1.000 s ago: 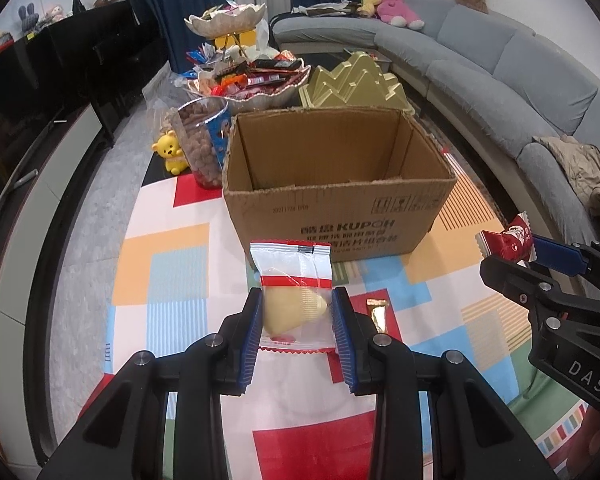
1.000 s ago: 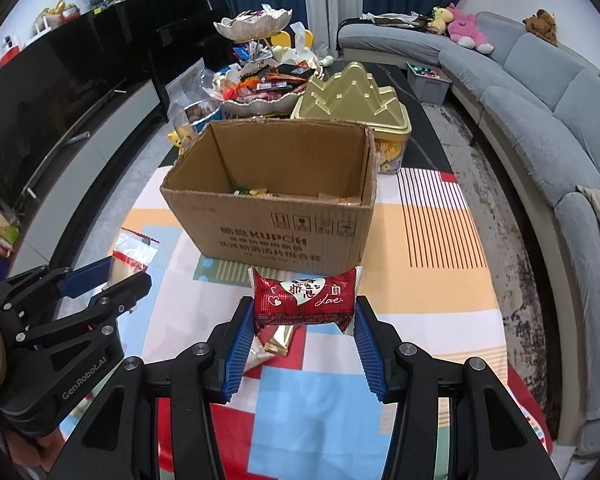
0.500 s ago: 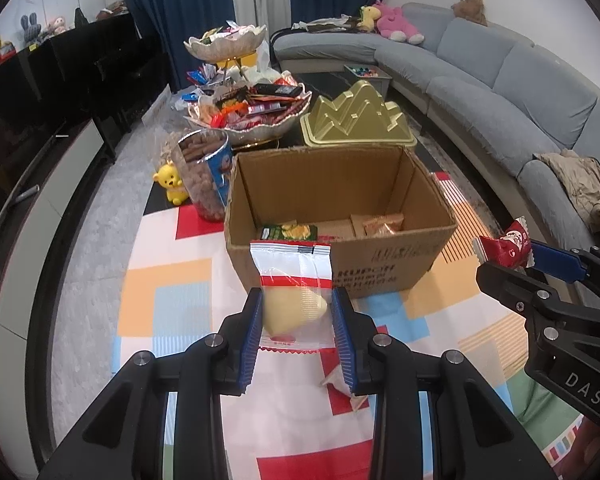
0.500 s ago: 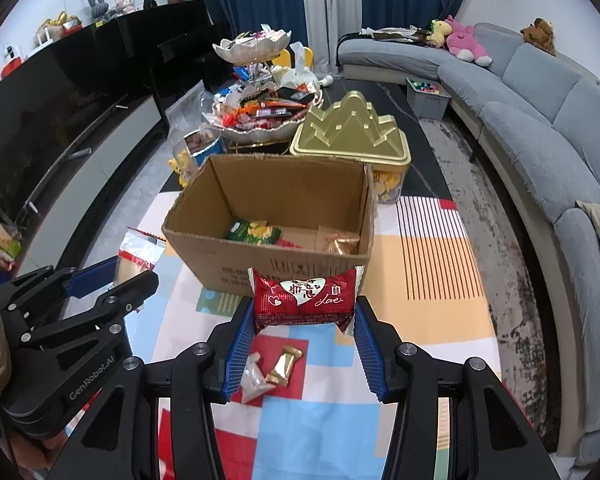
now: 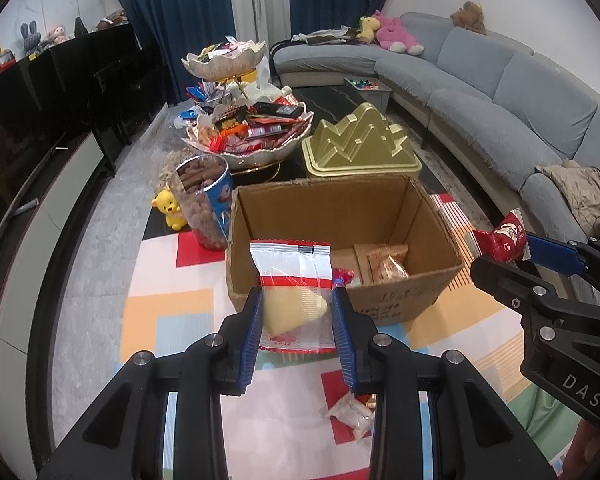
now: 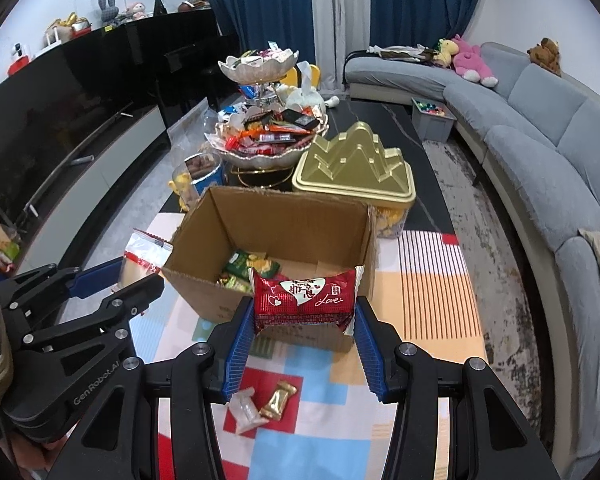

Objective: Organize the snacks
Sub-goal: 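Carry the red bar and cake packet over the cardboard box with both tools, then open both tools to drop the red bar and cake packet into the box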

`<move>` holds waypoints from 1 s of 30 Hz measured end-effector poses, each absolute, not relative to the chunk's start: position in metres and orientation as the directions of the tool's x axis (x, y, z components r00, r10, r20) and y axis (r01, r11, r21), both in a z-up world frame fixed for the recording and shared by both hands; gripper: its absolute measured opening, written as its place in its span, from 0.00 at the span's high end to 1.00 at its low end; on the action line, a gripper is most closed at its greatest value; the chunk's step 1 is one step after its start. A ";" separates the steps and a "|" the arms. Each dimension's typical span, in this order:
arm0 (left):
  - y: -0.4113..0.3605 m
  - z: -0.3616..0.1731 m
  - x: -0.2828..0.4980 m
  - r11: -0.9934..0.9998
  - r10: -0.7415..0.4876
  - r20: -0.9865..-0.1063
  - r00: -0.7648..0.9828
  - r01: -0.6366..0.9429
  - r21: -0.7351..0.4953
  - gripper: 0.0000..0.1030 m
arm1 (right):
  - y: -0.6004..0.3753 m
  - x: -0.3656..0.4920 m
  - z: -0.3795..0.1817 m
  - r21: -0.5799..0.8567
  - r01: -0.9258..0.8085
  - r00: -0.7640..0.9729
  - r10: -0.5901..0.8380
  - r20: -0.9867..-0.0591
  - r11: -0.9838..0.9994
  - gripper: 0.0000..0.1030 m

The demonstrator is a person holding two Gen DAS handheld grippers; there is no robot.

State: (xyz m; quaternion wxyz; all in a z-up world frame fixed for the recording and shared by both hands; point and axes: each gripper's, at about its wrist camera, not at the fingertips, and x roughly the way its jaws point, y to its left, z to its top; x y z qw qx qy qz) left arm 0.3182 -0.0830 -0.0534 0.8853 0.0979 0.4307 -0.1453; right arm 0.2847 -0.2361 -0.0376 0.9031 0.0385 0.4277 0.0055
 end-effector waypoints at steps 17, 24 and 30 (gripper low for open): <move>-0.091 -0.055 0.366 0.939 -0.176 -0.769 0.614 0.338 0.055 0.67 | -0.235 0.329 -0.034 0.045 -0.015 0.656 0.044 -0.754 0.999 0.52; -0.092 -0.061 0.382 0.939 -0.171 -0.775 0.608 0.340 0.059 0.67 | -0.233 0.342 -0.037 0.036 -0.028 0.658 0.045 -0.752 0.999 0.52; -0.091 -0.065 0.391 0.942 -0.167 -0.783 0.599 0.333 0.053 0.67 | -0.232 0.352 -0.039 0.033 -0.032 0.658 0.046 -0.751 0.999 0.51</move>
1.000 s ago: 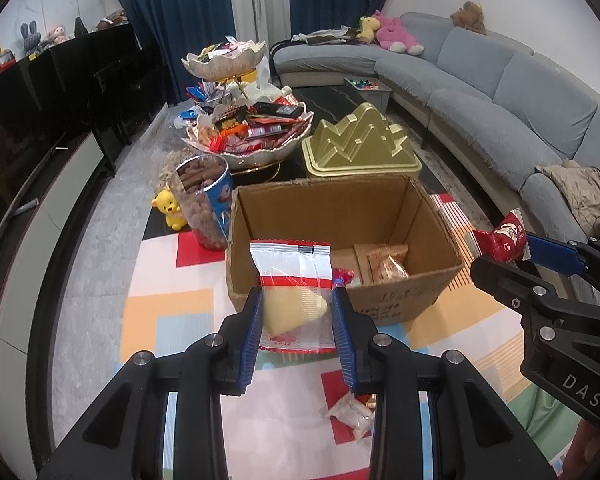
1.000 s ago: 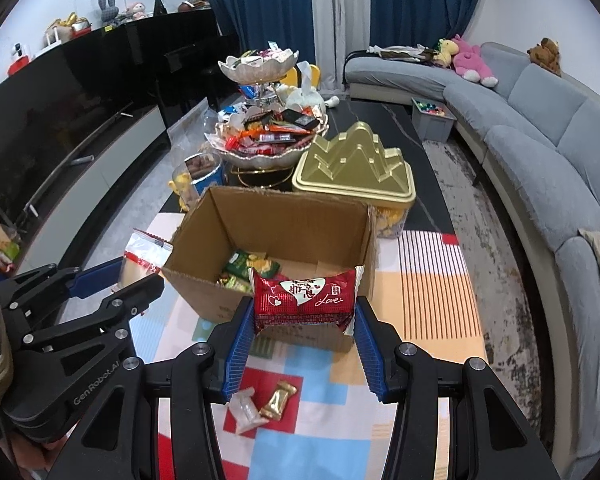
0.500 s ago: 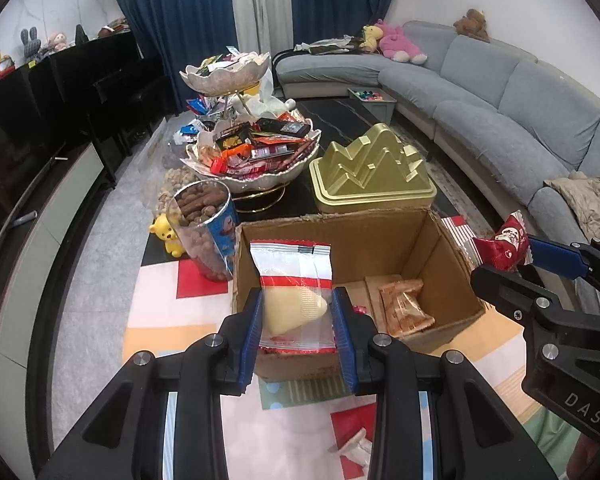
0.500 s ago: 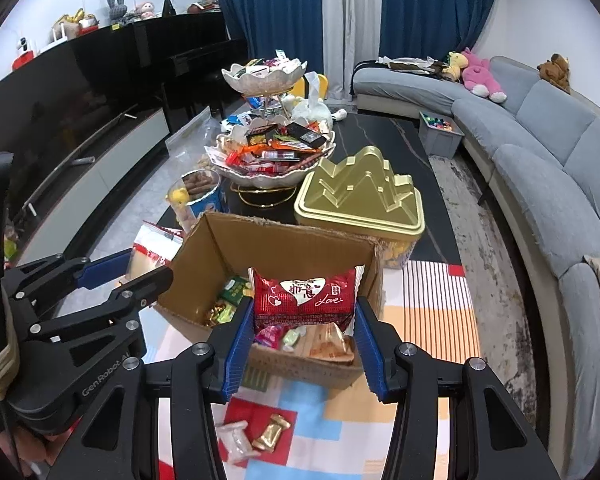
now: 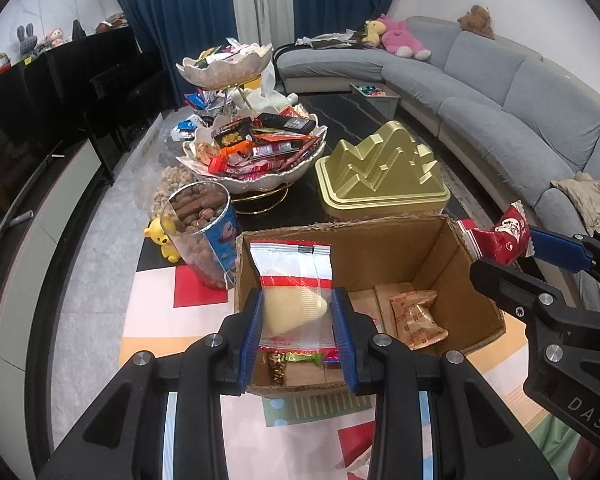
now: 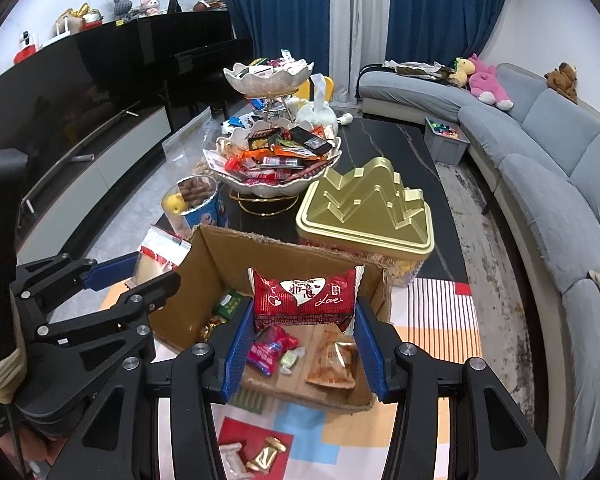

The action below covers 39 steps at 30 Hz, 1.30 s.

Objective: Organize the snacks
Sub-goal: 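Open both tools to drop the red bar and cake packet into the box, then withdraw both tools from the box toward the white and gold candies on the mat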

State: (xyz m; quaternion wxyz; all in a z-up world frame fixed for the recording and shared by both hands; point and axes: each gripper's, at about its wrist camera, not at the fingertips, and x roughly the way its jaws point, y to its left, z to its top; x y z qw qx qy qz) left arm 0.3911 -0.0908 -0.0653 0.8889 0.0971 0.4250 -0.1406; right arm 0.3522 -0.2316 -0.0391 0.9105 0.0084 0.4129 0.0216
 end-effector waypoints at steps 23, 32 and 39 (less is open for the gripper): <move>-0.079 -0.062 0.384 0.954 -0.123 -0.778 0.616 0.289 0.078 0.38 | -0.231 0.357 -0.033 -0.026 -0.032 0.676 0.002 -0.737 0.999 0.31; -0.078 -0.054 0.365 0.952 -0.122 -0.772 0.624 0.293 0.086 0.38 | -0.231 0.342 -0.028 -0.025 -0.027 0.683 0.001 -0.730 0.999 0.31; -0.078 -0.046 0.348 0.951 -0.129 -0.768 0.627 0.298 0.084 0.38 | -0.232 0.330 -0.026 -0.023 -0.026 0.684 0.001 -0.729 0.999 0.31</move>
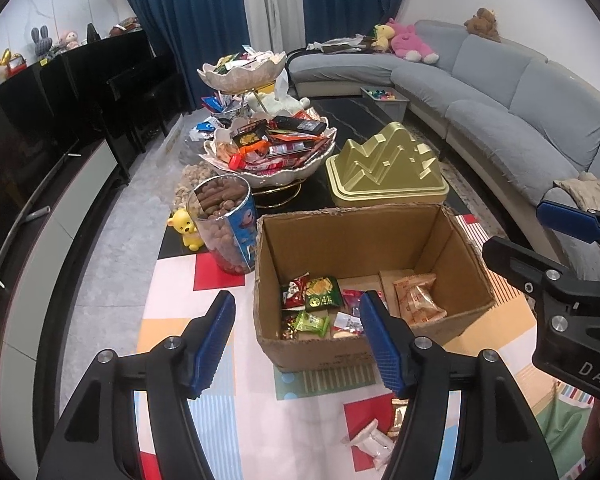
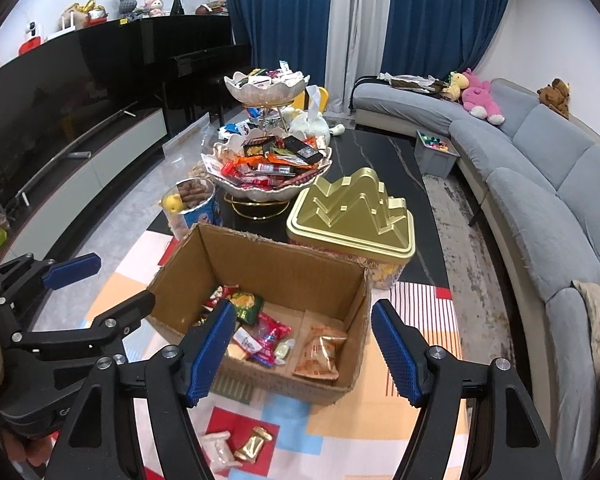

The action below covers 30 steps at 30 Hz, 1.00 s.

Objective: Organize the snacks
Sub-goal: 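Withdraw both tools from the box toward the white and gold candies on the mat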

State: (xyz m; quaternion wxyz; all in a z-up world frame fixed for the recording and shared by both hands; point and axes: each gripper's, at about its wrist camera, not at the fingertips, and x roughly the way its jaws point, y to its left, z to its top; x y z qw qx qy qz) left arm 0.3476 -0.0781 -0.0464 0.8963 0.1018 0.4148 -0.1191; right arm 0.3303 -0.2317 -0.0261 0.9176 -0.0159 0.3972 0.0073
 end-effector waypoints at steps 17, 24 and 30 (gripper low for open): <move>-0.077 -0.046 0.309 0.938 -0.144 -0.769 0.623 0.333 0.093 0.38 | -0.233 0.294 -0.025 -0.023 -0.029 0.675 0.003 -0.737 0.999 0.31; -0.076 -0.053 0.298 0.932 -0.147 -0.781 0.607 0.350 0.097 0.38 | -0.232 0.284 -0.036 -0.016 -0.027 0.650 0.005 -0.760 1.000 0.31; -0.077 -0.063 0.290 0.918 -0.152 -0.798 0.583 0.383 0.105 0.38 | -0.234 0.279 -0.049 0.020 0.002 0.600 0.015 -0.800 1.000 0.31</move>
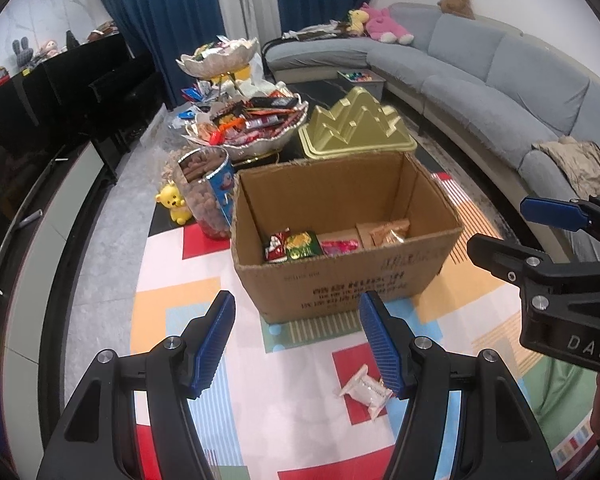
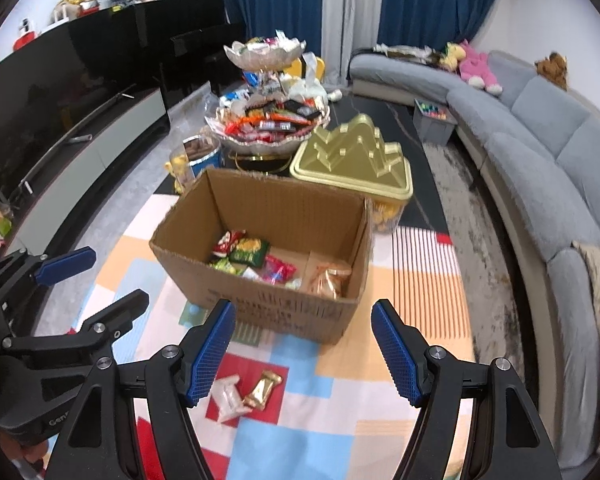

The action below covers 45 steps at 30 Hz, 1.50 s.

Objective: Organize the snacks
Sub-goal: 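Withdraw both tools from the box toward the white and gold candies on the mat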

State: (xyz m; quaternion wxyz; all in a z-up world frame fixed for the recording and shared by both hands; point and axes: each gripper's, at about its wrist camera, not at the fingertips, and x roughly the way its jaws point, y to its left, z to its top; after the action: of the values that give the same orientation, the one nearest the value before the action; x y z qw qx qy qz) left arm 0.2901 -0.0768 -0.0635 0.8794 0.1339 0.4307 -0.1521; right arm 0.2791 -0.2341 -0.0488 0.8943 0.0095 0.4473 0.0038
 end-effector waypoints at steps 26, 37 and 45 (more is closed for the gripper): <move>-0.082 -0.135 0.274 0.816 -0.222 -0.910 0.349 0.577 0.022 0.36 | -0.228 0.269 -0.128 0.084 0.078 0.360 0.050 -0.931 0.993 0.31; -0.087 -0.170 0.274 0.764 -0.229 -0.935 0.271 0.645 0.000 0.36 | -0.224 0.271 -0.166 0.108 0.120 0.272 0.072 -0.960 0.987 0.31; -0.094 -0.197 0.273 0.731 -0.232 -0.950 0.207 0.682 -0.030 0.36 | -0.216 0.276 -0.190 0.117 0.133 0.223 0.086 -0.971 0.984 0.31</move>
State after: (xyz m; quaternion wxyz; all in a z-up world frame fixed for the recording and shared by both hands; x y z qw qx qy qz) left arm 0.2733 -0.0937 -0.1969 0.7496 0.2040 0.5510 -0.3046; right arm 0.2764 -0.2161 -0.1901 0.7771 0.0877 0.6230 -0.0151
